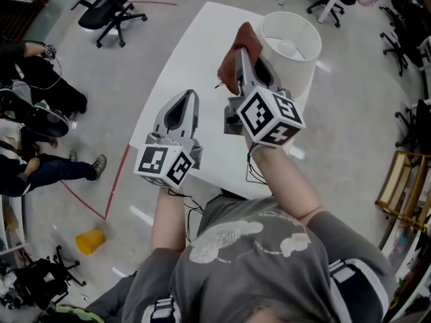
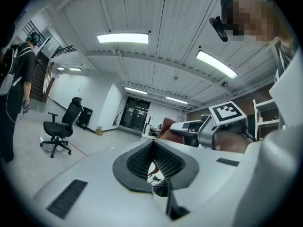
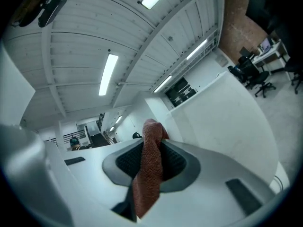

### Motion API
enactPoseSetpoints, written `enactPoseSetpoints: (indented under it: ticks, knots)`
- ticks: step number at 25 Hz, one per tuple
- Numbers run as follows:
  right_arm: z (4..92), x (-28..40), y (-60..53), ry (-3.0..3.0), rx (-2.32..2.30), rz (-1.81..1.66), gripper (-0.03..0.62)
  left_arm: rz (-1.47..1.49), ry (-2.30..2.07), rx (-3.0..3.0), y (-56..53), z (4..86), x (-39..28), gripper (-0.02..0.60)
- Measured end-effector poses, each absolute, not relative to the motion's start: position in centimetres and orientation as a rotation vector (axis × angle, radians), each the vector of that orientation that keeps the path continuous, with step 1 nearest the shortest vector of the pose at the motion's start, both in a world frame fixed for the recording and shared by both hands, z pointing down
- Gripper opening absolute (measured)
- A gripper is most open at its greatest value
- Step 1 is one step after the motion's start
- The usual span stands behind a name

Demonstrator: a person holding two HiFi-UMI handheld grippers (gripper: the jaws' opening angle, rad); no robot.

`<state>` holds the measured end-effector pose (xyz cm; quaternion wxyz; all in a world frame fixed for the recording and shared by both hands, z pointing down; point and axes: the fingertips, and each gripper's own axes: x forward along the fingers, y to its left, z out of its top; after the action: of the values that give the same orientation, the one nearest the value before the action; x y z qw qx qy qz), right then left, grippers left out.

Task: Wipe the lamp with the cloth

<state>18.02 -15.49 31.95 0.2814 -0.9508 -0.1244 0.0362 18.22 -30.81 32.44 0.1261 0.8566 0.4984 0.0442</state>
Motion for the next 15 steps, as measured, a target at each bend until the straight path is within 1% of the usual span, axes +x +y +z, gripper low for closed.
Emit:
enactPoseSetpoints:
  ticks: [7, 15]
  knots:
    - [37.6, 16.4, -16.7, -0.364, -2.551, -0.086, 0.086, 0.234, 1.464, 2.448, -30.5, 36.1, 18.4, 0.009]
    - [45.7, 13.3, -17.0, -0.35, -2.532, -0.287, 0.086, 0.376, 1.427, 2.471, -30.4, 40.7, 16.0, 0.009]
